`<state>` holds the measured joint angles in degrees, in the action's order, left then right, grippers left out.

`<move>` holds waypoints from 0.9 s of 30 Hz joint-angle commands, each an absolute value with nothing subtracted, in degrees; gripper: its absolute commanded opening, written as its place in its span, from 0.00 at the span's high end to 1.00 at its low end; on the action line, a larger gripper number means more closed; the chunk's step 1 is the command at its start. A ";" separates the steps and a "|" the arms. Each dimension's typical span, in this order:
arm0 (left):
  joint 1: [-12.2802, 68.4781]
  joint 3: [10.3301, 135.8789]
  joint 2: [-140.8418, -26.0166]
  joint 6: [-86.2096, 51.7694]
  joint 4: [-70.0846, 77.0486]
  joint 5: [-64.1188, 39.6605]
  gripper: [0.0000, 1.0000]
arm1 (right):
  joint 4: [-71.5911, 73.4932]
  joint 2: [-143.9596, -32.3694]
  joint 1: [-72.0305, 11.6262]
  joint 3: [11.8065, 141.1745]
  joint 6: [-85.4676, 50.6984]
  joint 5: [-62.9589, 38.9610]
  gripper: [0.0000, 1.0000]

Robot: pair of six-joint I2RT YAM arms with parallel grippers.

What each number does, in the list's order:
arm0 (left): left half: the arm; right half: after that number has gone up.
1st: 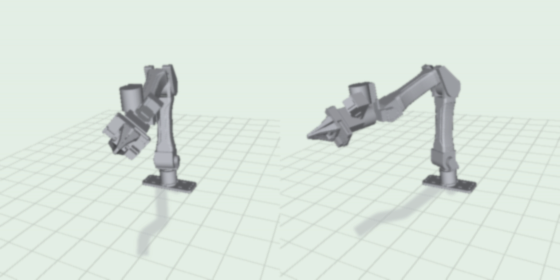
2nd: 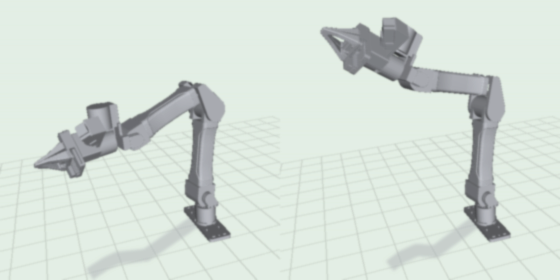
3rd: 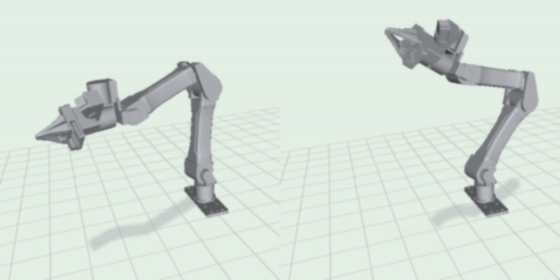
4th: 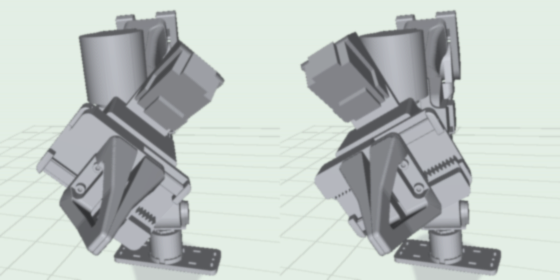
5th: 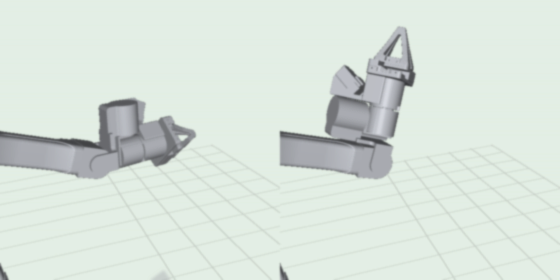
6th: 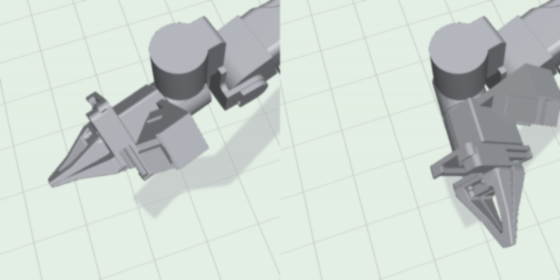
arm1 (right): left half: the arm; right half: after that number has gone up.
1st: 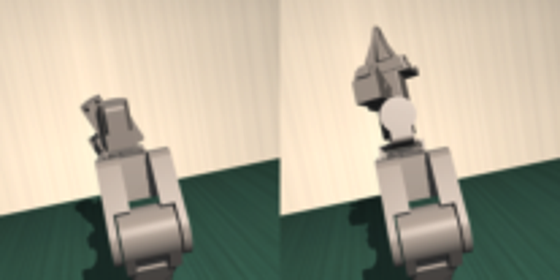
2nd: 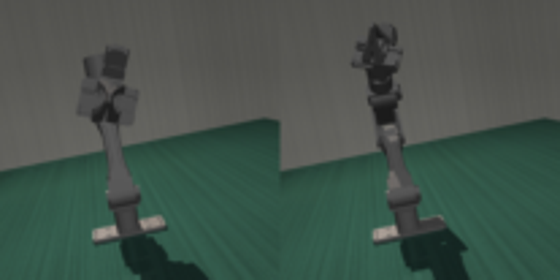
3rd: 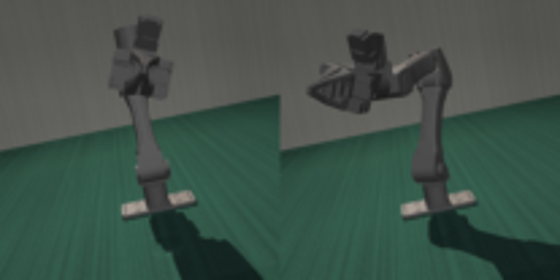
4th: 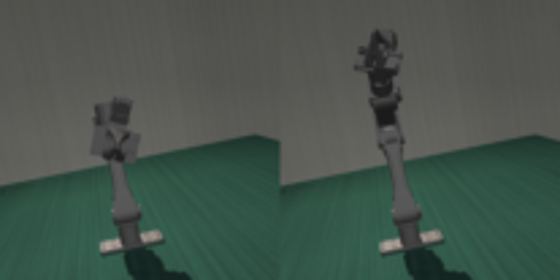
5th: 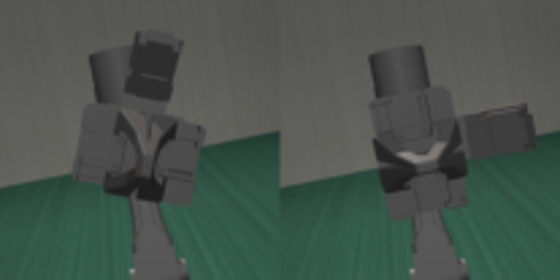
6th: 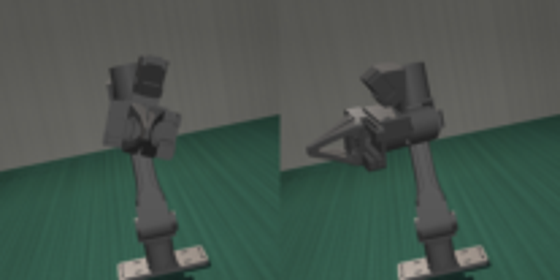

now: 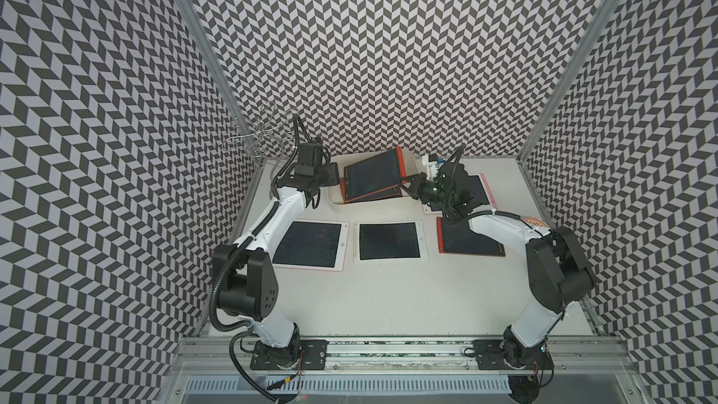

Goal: Take out the writing tablet from the storage box
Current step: Place the writing tablet at the center of the board.

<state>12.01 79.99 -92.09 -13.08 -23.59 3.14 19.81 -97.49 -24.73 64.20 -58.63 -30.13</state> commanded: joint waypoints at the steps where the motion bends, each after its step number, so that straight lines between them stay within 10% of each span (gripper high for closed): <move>1: 12.13 77.11 -88.03 -14.13 -24.43 2.05 0.25 | 27.57 -92.50 -25.13 60.78 -61.88 -31.00 1.00; 7: 12.13 73.71 -82.52 -14.97 -24.48 0.95 0.01 | 29.61 -85.99 -26.58 51.55 -64.26 -31.84 1.00; 27: 12.22 64.19 -72.90 -16.33 -23.12 -2.67 0.01 | 32.28 -59.16 -33.22 18.56 -73.47 -32.61 1.00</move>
